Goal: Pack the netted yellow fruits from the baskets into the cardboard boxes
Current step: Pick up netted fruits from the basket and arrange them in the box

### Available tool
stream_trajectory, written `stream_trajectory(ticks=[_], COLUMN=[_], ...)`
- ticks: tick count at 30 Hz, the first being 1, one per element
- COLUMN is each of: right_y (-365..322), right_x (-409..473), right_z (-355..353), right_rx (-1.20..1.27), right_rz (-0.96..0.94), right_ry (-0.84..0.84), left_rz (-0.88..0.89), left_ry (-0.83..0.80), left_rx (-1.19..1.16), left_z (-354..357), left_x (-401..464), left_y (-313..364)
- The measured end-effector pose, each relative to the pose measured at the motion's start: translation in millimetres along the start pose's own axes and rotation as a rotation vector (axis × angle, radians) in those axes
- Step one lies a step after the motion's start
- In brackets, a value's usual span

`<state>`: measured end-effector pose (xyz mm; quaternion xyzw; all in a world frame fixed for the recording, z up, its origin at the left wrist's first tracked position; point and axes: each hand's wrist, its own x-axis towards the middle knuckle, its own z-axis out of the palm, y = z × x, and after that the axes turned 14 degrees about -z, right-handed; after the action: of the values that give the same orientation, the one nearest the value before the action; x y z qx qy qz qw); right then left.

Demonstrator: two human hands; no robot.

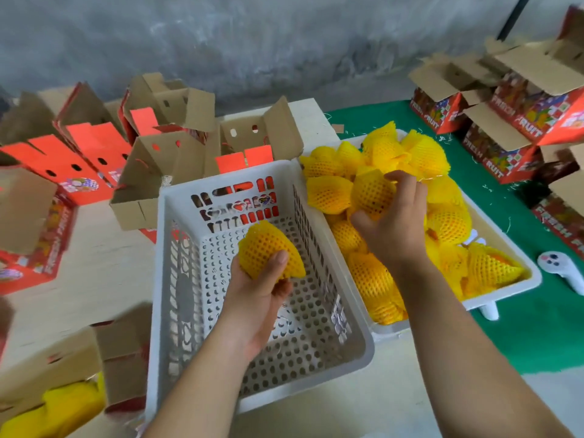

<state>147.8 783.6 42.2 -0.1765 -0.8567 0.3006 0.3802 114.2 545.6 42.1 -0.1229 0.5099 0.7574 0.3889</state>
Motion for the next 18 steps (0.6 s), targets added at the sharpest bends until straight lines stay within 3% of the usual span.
stream_trajectory(ticks=[2,5,9,15,18], right_y=[-44,-115,-193,-324,-362], right_x=[-25,-66,-109,-194,-232], right_z=[17,52,104,214,267], right_rx=[0.2,0.498,0.642,0.515,0.292], right_rz=[-0.069,0.04,0.114,0.017,0.001], right_ry=[-0.083,-0.255,-0.383,-0.6,-0.84], left_rz=[0.034,0.037,-0.038,-0.105,-0.166], left_ry=[-0.054,-0.163,-0.045,0.298,0.429], left_rx=[0.025,0.015,0.005,-0.188,-0.292], left_z=[-13,-48,-143,-324,-386], left_x=[-7,-27,-66,-140,-150], left_y=[10,32,73,109,101])
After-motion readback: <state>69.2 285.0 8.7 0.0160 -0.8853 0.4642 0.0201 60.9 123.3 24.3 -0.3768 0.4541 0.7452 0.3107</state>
